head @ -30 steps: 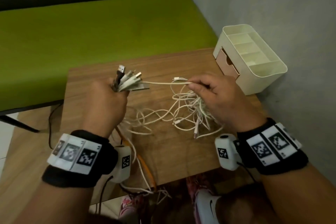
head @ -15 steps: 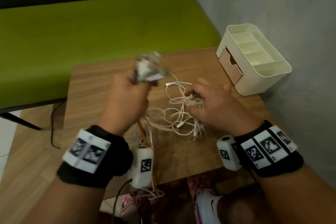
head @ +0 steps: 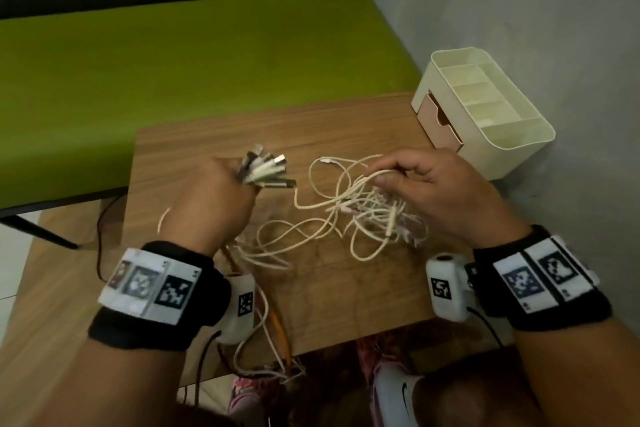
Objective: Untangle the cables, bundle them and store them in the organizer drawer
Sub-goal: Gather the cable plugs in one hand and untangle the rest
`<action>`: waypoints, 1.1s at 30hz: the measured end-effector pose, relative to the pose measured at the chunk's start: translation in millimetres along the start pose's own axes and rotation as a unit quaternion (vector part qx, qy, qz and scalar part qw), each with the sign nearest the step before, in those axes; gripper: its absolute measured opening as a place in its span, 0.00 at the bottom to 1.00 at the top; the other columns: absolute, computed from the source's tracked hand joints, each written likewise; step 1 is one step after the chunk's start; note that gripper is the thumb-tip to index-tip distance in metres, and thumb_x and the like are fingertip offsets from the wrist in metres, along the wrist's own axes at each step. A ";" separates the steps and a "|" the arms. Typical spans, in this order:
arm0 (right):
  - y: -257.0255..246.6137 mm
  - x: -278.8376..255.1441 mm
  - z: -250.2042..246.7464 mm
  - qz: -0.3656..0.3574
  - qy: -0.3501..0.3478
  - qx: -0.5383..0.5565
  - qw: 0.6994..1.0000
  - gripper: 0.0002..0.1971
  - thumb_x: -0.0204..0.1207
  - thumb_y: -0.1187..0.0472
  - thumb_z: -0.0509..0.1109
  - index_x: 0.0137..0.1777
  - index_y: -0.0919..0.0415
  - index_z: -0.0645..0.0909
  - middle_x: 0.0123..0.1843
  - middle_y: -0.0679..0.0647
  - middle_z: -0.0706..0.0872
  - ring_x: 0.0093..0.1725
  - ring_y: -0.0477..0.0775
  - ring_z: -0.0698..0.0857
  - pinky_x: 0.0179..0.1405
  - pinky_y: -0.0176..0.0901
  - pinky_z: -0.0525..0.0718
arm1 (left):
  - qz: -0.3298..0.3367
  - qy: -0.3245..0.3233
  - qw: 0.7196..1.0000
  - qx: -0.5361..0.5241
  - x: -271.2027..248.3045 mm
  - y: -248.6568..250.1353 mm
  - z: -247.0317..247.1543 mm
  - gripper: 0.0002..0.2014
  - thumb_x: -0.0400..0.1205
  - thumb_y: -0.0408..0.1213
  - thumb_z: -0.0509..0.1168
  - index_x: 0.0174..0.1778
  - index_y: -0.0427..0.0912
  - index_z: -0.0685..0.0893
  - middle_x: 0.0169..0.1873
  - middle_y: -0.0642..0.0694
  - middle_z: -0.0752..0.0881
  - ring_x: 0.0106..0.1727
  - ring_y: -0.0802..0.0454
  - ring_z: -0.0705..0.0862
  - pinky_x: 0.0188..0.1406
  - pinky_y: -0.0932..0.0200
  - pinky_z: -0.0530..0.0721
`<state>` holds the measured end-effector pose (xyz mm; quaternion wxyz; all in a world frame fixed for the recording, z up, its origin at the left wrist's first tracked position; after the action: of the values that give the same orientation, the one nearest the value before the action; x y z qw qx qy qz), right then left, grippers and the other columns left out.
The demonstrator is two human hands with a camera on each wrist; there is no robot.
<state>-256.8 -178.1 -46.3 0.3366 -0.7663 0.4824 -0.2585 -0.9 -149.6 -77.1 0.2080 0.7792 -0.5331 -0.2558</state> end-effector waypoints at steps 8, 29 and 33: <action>-12.9 0.2 21.6 -0.071 0.060 -0.191 0.977 0.13 0.76 0.48 0.65 0.49 0.48 0.91 0.37 0.32 0.76 0.49 0.38 0.73 0.55 0.56 0.66 | 0.167 0.112 0.961 -0.188 -35.0 65.0 -21.8 0.09 0.83 0.34 0.67 0.40 0.53 0.86 0.26 0.46 0.85 0.23 0.59 0.78 0.20 0.61 0.73; 47.8 -1.1 35.8 0.056 -0.056 -0.291 0.953 0.24 0.78 0.42 0.70 0.73 0.42 0.75 0.69 0.42 0.70 0.73 0.47 0.68 0.66 0.54 0.58 | 0.161 0.000 0.856 -0.491 -61.6 71.8 -59.0 0.10 0.83 0.37 0.64 0.36 0.46 0.84 0.24 0.49 0.70 0.22 0.54 0.59 0.19 0.64 0.56; 50.4 -5.8 34.8 0.037 -0.029 -0.298 0.953 0.16 0.80 0.49 0.68 0.67 0.41 0.81 0.66 0.42 0.72 0.67 0.46 0.72 0.63 0.54 0.60 | 0.162 0.088 0.863 -0.470 -74.9 61.5 -100.4 0.12 0.84 0.42 0.64 0.35 0.51 0.84 0.27 0.53 0.75 0.21 0.61 0.65 0.15 0.67 0.62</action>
<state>-262.5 -179.1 -107.5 0.1159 -0.8206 0.5555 -0.0674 -5.6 -95.5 51.4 0.6338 0.5112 -0.4476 -0.3695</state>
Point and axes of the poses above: each hand's wrist, its own x-axis towards the middle knuckle, its own z-axis out of the palm, y = z × x, the point moved 10 cm from there along x, towards the middle knuckle
